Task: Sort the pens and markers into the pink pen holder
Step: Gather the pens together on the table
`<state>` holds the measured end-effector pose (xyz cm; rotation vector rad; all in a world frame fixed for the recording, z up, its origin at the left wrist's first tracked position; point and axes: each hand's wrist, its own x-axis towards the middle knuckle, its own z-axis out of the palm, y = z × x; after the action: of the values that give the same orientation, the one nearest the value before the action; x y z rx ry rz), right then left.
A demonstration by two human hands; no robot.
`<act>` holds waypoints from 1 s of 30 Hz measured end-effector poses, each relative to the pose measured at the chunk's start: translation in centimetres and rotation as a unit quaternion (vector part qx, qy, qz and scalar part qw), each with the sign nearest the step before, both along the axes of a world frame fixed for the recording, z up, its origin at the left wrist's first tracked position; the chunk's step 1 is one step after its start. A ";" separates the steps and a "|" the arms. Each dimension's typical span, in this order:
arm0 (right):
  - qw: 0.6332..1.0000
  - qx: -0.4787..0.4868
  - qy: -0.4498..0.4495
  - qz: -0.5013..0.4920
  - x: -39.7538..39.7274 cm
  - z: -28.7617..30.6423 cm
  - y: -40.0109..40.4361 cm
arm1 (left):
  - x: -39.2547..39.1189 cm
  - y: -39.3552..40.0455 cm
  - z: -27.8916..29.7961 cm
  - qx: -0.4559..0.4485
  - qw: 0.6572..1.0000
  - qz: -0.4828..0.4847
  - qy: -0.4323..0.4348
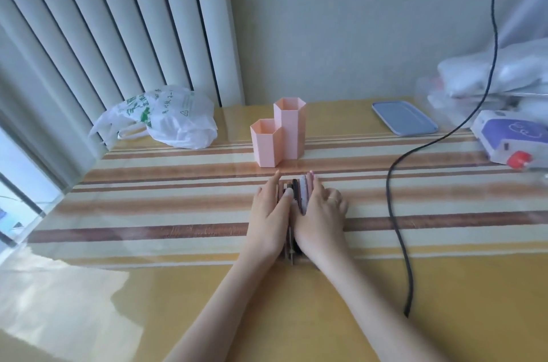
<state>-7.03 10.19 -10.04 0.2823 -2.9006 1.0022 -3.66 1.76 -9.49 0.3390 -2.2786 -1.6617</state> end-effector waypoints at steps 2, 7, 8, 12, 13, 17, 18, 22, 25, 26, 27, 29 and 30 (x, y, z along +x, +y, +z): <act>1.000 -0.018 -0.009 0.017 0.3 0.0 -0.4 | -0.1 0.3 -0.1 0.022 1.000 0.004 0.010; 0.997 -0.061 -0.021 0.032 0.9 -0.1 -1.5 | -0.1 0.3 0.2 0.204 0.979 -0.007 0.029; 0.996 -0.078 -0.023 0.037 1.1 0.0 -1.5 | -0.1 0.3 0.3 0.233 0.972 -0.006 0.030; 0.988 -0.136 -0.044 0.050 1.2 0.3 -1.5 | 0.1 0.6 1.1 0.353 0.935 -0.012 0.030; 0.986 -0.151 -0.053 0.044 1.2 0.3 -1.4 | 0.1 0.8 1.1 0.371 0.928 -0.019 0.019; 0.974 -0.204 -0.087 0.034 1.1 0.3 -1.1 | 0.0 1.0 0.9 0.433 0.901 -0.035 -0.019; 0.974 -0.204 -0.089 0.035 1.2 0.3 -1.0 | -0.1 0.9 0.8 0.444 0.896 -0.025 -0.022; 0.977 -0.195 -0.082 0.031 1.4 0.2 -1.3 | -0.2 0.5 0.8 0.464 0.885 -0.013 -0.033; 0.979 -0.191 -0.073 0.023 1.5 0.2 -1.5 | -0.1 0.9 1.0 0.463 0.885 -0.005 -0.047; 0.979 -0.187 -0.073 0.020 1.6 0.3 -1.4 | 0.0 1.0 1.0 0.460 0.887 0.003 -0.051; 0.981 -0.181 -0.071 0.017 1.6 0.3 -1.2 | 0.0 1.2 0.9 0.455 0.889 0.013 -0.052; 0.985 -0.159 -0.067 0.011 1.8 0.6 -0.5 | 0.1 1.8 0.9 0.448 0.892 0.023 -0.055; 0.986 -0.152 -0.067 0.008 1.9 0.7 0.1 | 0.2 2.3 1.0 0.449 0.891 0.024 -0.060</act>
<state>-5.12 10.24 -9.34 0.2267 -2.8015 1.4978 -3.44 4.03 -8.52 0.6904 -1.3837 -2.6249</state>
